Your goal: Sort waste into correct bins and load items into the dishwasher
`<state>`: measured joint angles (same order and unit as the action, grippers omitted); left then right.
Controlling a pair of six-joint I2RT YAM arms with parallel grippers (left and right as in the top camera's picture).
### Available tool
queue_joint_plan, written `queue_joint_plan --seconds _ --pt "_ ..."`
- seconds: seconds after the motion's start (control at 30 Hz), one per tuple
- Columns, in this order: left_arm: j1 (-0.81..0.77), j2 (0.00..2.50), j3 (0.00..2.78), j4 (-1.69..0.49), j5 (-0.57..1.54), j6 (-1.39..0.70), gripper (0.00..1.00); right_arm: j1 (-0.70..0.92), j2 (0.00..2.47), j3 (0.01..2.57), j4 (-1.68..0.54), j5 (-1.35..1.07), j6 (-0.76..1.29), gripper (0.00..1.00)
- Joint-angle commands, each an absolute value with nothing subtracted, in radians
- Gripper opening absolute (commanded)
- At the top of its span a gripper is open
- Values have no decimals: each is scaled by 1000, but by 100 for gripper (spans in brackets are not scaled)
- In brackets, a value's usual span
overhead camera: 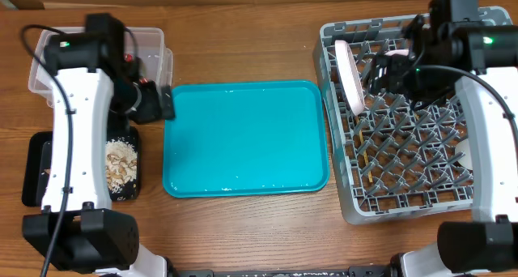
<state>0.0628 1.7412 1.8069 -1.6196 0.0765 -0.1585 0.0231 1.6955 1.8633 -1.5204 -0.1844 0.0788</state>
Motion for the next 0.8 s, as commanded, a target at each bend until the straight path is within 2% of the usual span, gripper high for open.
queue_joint_plan --seconds 0.0,0.17,0.37,0.6,0.77 --pt "16 1731 1809 -1667 94 -118 100 22 1703 1858 -1545 -189 80 100" --pt "-11 1617 1806 -1638 93 -100 100 4 1625 1829 -1542 -187 80 100" --pt "-20 1328 1718 -1464 68 -85 100 4 1391 1636 -1370 -181 78 100" --pt "-20 892 1337 -1230 19 -118 100 4 969 1260 -1178 -98 79 100" --pt "-20 684 1101 -1198 -2 -253 100 4 765 1132 -1204 -50 79 100"
